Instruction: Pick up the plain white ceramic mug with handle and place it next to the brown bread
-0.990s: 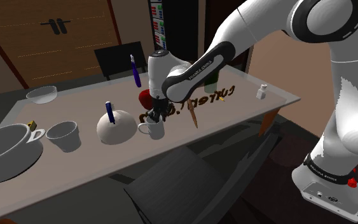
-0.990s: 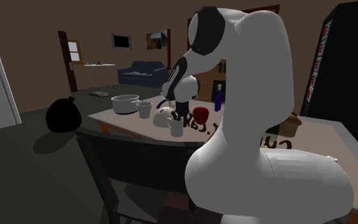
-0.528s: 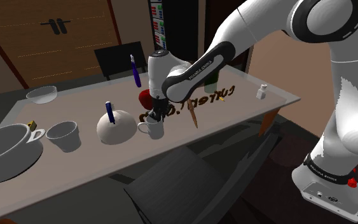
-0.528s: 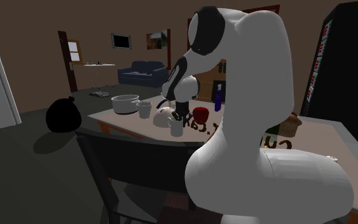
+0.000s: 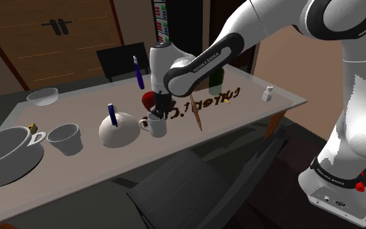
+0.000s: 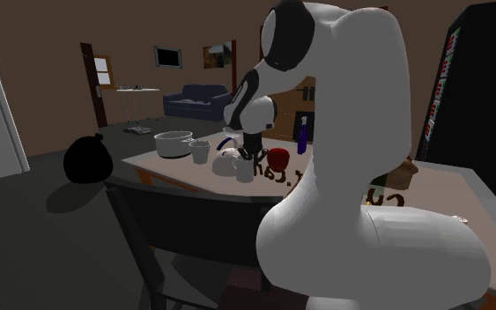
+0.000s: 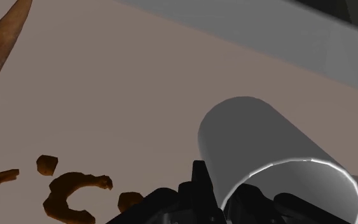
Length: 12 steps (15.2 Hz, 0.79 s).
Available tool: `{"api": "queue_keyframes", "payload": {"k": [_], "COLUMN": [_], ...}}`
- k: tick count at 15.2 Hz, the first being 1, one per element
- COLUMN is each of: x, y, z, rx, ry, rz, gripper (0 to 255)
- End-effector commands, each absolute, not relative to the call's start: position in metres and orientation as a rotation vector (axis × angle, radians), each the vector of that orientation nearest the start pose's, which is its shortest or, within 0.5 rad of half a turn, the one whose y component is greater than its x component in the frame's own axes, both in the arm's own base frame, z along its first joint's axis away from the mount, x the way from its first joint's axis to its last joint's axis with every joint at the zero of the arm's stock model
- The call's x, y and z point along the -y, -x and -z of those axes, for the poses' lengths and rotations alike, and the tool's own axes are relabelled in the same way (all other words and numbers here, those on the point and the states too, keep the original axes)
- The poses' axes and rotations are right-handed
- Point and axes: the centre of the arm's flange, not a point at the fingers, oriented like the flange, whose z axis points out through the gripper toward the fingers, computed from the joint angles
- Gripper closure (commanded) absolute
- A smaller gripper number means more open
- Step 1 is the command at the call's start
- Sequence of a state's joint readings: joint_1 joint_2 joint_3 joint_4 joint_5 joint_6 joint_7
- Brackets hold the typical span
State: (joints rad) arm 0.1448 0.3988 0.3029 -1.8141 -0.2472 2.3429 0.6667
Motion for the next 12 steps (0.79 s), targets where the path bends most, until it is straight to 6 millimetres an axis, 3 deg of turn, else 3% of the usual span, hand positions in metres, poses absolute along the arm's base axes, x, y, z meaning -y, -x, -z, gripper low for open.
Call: {"api": "queue_keyframes", "payload": {"k": [1,12], "x": [-0.267,-0.267], "y": [-0.600,-0.600], "z": [-0.354,-0.412], "rx": [-0.141,-0.141], "ry": [3.110,3.110], "rz": [0.265,0.265], "gripper": [255,255]}}
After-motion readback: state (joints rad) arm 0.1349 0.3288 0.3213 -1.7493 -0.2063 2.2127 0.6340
